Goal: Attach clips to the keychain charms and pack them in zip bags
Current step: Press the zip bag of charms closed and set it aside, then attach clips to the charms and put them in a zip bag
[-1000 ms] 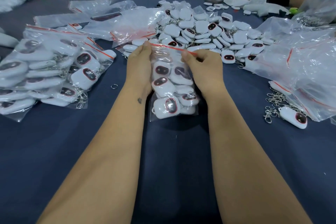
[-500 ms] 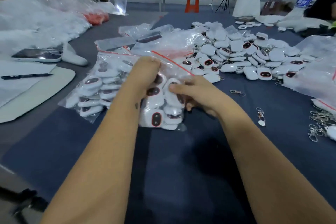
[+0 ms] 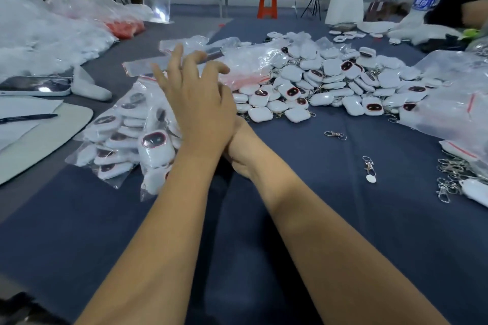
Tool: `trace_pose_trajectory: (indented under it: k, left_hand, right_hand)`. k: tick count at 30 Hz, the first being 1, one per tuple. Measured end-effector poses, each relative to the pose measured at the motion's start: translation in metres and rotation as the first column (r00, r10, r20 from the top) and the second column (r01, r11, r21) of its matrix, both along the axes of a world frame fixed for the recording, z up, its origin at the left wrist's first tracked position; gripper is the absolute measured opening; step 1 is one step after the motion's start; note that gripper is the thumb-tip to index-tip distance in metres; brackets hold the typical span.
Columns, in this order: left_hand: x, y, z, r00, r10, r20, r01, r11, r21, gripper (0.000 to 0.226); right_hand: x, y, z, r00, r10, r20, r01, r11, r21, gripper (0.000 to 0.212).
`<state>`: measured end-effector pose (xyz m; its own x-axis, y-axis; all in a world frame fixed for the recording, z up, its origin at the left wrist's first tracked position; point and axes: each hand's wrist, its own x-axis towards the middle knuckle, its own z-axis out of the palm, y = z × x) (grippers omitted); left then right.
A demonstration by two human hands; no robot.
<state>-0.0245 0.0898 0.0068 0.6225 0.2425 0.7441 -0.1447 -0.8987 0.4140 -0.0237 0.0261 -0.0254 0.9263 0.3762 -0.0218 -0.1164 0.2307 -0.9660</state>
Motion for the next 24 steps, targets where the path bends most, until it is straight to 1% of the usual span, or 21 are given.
trace_pose_trajectory:
  k: [2,3,4,5,6,7,8,9,10,13,15,16,17,18,19,20,22,23,24]
  left_hand:
    - [0.001,-0.014,-0.008,0.984,-0.129,0.122,0.14,0.986,-0.087,0.03]
    - [0.003,-0.019,-0.011,0.975,-0.164,0.147,0.18,0.978,-0.102,0.03]
    - [0.007,-0.023,-0.014,0.973,-0.176,0.151,0.193,0.976,-0.106,0.03]
    - [0.011,-0.023,-0.016,0.975,-0.171,0.138,0.187,0.975,-0.115,0.03]
    - [0.016,-0.022,-0.019,0.981,-0.159,0.112,0.173,0.976,-0.13,0.029]
    - [0.021,-0.019,-0.021,0.987,-0.144,0.074,0.153,0.979,-0.138,0.029]
    - [0.027,-0.017,-0.023,0.992,-0.124,0.033,0.127,0.983,-0.132,0.028]
    - [0.033,-0.015,-0.026,0.995,-0.099,-0.005,0.098,0.989,-0.113,0.027]
    - [0.038,-0.014,-0.028,0.997,-0.073,-0.038,0.07,0.994,-0.084,0.026]
    - [0.05,-0.019,-0.037,0.992,-0.034,-0.119,0.033,0.999,-0.01,0.026]
    - [0.055,-0.02,-0.042,0.988,-0.037,-0.148,0.041,0.999,0.029,0.028]
    - [0.056,-0.019,-0.044,0.987,-0.039,-0.153,0.046,0.998,0.042,0.028]
    - [0.056,-0.017,-0.045,0.988,-0.043,-0.15,0.051,0.998,0.046,0.027]
    - [0.057,-0.015,-0.045,0.989,-0.048,-0.139,0.054,0.998,0.042,0.026]
    - [0.057,-0.013,-0.045,0.991,-0.05,-0.126,0.054,0.998,0.026,0.025]
    - [0.057,-0.012,-0.044,0.993,-0.042,-0.114,0.042,0.999,0.004,0.026]
    - [0.057,-0.011,-0.044,0.994,0.012,-0.108,-0.014,1.0,-0.021,0.028]
    - [0.056,-0.012,-0.044,0.993,0.042,-0.108,-0.043,0.999,-0.008,0.031]
    - [0.054,-0.013,-0.044,0.994,0.063,-0.092,-0.061,0.998,0.024,0.033]
  right_hand:
    - [0.004,-0.013,0.0,0.999,0.027,-0.029,-0.024,0.995,0.1,0.025]
    - [0.009,-0.018,0.001,1.0,-0.006,-0.022,0.009,0.99,0.138,0.026]
    - [0.017,-0.023,0.002,0.995,-0.099,0.032,0.097,0.992,0.08,0.026]
    - [0.026,-0.027,0.003,0.963,-0.228,0.143,0.239,0.969,-0.066,0.023]
    - [0.037,-0.031,0.003,0.893,-0.346,0.287,0.414,0.882,-0.226,0.016]
    - [0.046,-0.035,0.002,0.819,-0.393,0.418,0.546,0.757,-0.358,0.013]
    - [0.055,-0.038,0.0,0.769,-0.381,0.513,0.621,0.636,-0.458,0.023]
    - [0.063,-0.04,-0.003,0.753,-0.347,0.559,0.645,0.556,-0.524,0.033]
    - [0.068,-0.042,-0.003,0.761,-0.313,0.569,0.64,0.512,-0.573,0.04]
    - [0.086,-0.042,-0.003,0.832,-0.203,0.516,0.543,0.487,-0.684,0.047]
    - [0.095,-0.041,-0.003,0.879,-0.093,0.467,0.462,0.404,-0.789,0.052]
    - [0.099,-0.042,-0.002,0.891,-0.054,0.451,0.439,0.358,-0.824,0.053]
    - [0.101,-0.043,0.0,0.896,-0.032,0.443,0.427,0.337,-0.839,0.052]
    - [0.101,-0.045,0.001,0.891,-0.032,0.454,0.436,0.346,-0.831,0.05]
    - [0.097,-0.047,0.002,0.878,-0.055,0.475,0.458,0.384,-0.802,0.048]
    - [0.093,-0.05,0.002,0.86,-0.104,0.5,0.486,0.465,-0.74,0.046]
    - [0.079,-0.06,0.002,0.822,-0.289,0.491,0.538,0.677,-0.503,0.039]
    - [0.069,-0.066,0.002,0.797,-0.392,0.46,0.573,0.732,-0.37,0.032]
    - [0.061,-0.074,0.002,0.762,-0.475,0.439,0.618,0.735,-0.278,0.023]
